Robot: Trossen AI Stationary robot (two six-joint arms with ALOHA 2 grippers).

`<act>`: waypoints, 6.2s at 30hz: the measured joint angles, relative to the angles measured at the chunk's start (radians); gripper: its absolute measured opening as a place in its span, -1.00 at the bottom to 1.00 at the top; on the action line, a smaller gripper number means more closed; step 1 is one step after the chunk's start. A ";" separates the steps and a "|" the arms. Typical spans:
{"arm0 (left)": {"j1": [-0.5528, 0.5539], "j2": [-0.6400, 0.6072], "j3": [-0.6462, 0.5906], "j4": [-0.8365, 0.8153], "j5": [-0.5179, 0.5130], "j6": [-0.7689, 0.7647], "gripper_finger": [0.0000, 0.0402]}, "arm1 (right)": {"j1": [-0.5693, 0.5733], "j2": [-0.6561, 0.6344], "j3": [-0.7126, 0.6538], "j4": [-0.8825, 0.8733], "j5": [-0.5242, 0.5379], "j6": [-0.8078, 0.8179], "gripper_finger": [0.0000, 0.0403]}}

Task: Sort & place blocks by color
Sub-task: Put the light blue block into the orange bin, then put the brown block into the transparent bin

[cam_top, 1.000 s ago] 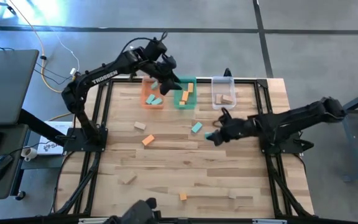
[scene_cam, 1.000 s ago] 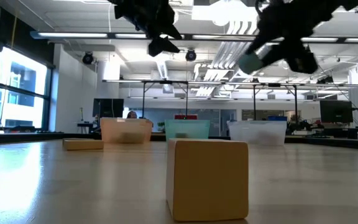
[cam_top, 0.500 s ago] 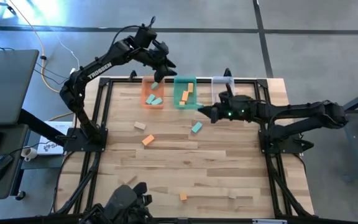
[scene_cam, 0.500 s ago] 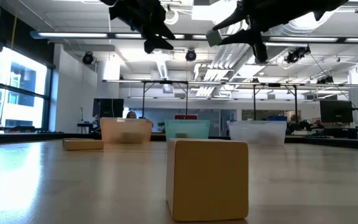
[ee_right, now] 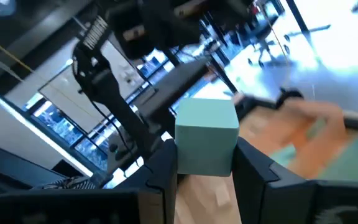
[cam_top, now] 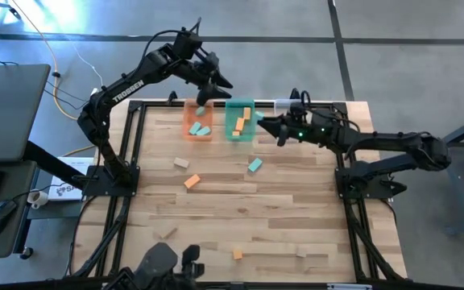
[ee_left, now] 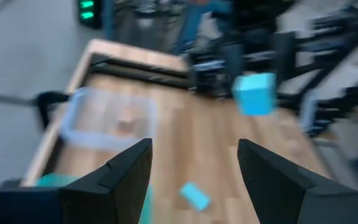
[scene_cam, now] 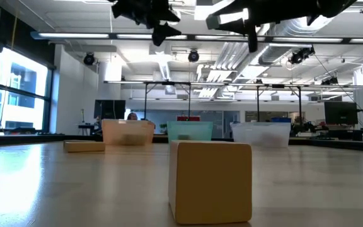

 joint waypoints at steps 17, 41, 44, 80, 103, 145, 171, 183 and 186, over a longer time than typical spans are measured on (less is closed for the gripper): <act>-0.081 0.000 0.000 0.240 0.100 -0.271 0.12 | -0.172 0.041 0.203 -0.127 -0.360 -0.317 -0.56; -0.178 0.000 0.000 0.261 0.024 -0.276 0.12 | -0.159 0.140 0.415 -0.375 -0.381 -0.462 -0.56; -0.186 0.001 0.000 0.260 0.023 -0.248 0.12 | -0.151 0.162 0.415 -0.367 -0.367 -0.454 -0.56; -0.149 0.001 0.000 0.180 -0.062 -0.094 -0.50 | -0.150 0.174 0.414 -0.327 -0.246 -0.392 0.07; -0.017 0.056 -0.138 -0.255 -0.549 0.053 -0.50 | -0.158 0.174 0.414 -0.415 -0.175 -0.367 0.37; 0.073 0.056 -0.435 -0.051 -0.661 -0.080 -0.46 | -0.157 0.174 0.414 -0.421 -0.179 -0.364 0.37; 0.073 0.056 -0.435 -0.010 -0.664 -0.098 0.06 | -0.157 0.174 0.414 -0.465 -0.179 -0.367 0.37; 0.072 0.056 -0.392 -0.062 -0.713 -0.064 0.17 | -0.157 0.174 0.414 -0.465 -0.166 -0.365 0.37; 0.072 0.056 -0.359 -0.078 -0.713 -0.061 0.17 | -0.157 0.174 0.414 -0.465 -0.137 -0.367 0.37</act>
